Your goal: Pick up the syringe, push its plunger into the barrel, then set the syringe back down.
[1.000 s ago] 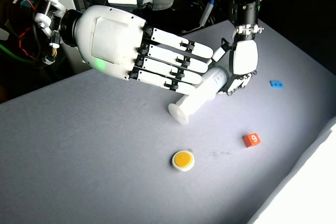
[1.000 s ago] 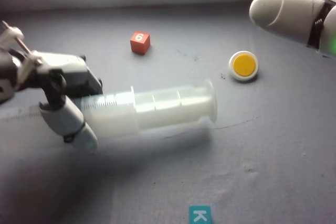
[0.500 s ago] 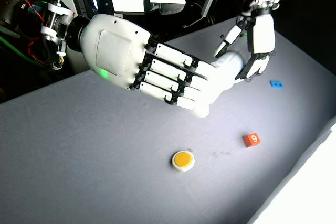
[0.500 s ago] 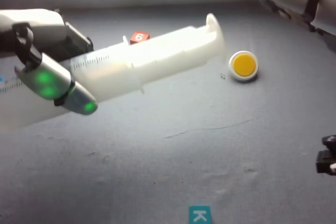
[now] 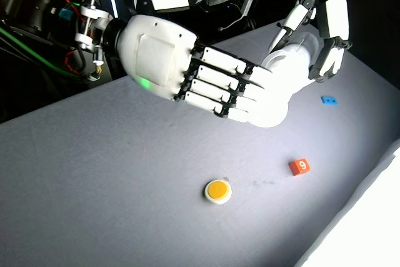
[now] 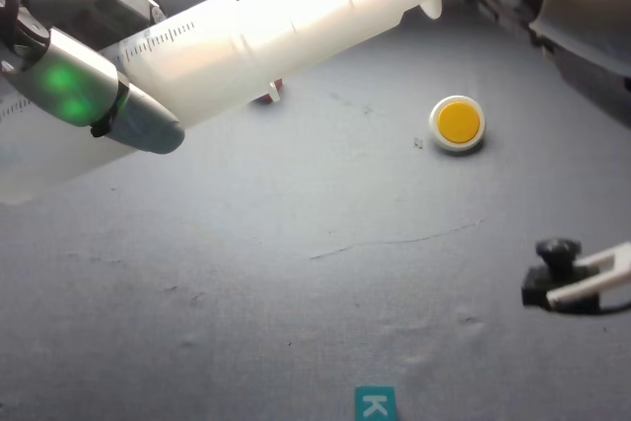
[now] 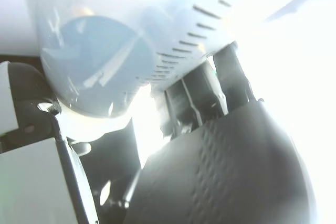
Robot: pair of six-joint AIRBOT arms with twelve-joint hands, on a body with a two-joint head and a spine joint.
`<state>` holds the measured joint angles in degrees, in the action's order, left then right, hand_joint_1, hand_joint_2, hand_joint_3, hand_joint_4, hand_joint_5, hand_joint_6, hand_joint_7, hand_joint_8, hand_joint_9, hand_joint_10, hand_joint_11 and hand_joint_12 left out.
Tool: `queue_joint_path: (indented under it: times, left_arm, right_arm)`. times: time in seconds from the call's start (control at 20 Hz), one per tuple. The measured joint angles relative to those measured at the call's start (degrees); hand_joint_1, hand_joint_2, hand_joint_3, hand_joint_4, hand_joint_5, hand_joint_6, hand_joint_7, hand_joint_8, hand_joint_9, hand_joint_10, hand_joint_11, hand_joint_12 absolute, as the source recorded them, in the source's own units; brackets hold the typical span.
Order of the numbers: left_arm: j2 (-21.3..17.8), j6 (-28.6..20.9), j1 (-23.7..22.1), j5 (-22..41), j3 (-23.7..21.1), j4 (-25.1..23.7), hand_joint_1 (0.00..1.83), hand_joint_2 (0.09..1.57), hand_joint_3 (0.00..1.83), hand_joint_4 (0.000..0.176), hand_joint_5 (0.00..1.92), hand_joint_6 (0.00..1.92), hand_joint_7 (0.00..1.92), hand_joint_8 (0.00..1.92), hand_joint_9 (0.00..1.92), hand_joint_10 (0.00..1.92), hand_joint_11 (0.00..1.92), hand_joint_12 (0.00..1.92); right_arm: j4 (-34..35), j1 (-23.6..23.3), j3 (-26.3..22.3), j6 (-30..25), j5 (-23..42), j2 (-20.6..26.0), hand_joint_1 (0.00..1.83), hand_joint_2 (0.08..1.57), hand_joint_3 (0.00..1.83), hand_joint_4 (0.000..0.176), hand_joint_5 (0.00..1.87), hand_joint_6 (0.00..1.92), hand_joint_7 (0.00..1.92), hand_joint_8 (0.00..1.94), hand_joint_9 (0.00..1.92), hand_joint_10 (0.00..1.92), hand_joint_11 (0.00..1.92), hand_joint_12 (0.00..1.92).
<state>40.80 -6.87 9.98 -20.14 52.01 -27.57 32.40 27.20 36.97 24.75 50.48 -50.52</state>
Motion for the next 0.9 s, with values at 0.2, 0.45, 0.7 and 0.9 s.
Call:
queue_joint_path:
  times: [0.2, 0.45, 0.7, 0.9]
  left_arm:
    - [0.0, 0.0, 0.0, 0.0, 0.0, 0.0, 1.22, 1.11, 0.0, 0.0, 0.94, 1.01, 1.05, 0.99, 0.78, 1.21, 0.31, 1.68]
    - [0.0, 0.0, 0.0, 0.0, -0.4, 0.2, 1.21, 1.11, 0.0, 0.017, 0.93, 1.09, 1.03, 0.97, 0.78, 1.23, 0.37, 1.68]
    - [0.0, 0.2, -0.5, -0.8, -0.4, 0.1, 1.22, 1.12, 0.0, 0.0, 0.94, 1.0, 1.01, 1.07, 0.8, 1.26, 0.42, 1.66]
    - [0.0, 0.5, -0.5, -1.8, -0.4, -0.4, 1.22, 1.12, 0.0, 0.0, 0.95, 1.0, 1.01, 1.07, 0.79, 1.27, 0.41, 1.66]
  right_arm:
    - [1.1, -1.4, 1.7, 0.8, 2.3, -1.4, 0.0, 1.12, 0.0, 0.0, 0.0, 0.0, 0.0, 0.0, 0.0, 0.0, 0.0, 0.0]
    - [7.1, -1.3, 2.7, 2.2, 0.5, -3.4, 0.0, 1.12, 0.0, 0.0, 0.0, 0.0, 0.0, 0.0, 0.0, 0.0, 0.0, 0.0]
    - [8.0, -1.3, 3.6, 2.2, -1.1, -6.0, 0.0, 1.12, 0.0, 0.0, 0.0, 0.0, 0.0, 0.0, 0.0, 0.0, 0.0, 0.0]
    - [8.7, -1.3, 4.5, 2.1, -0.6, -8.8, 0.0, 1.12, 0.0, 0.0, 0.0, 0.0, 0.0, 0.0, 0.0, 0.0, 0.0, 0.0]
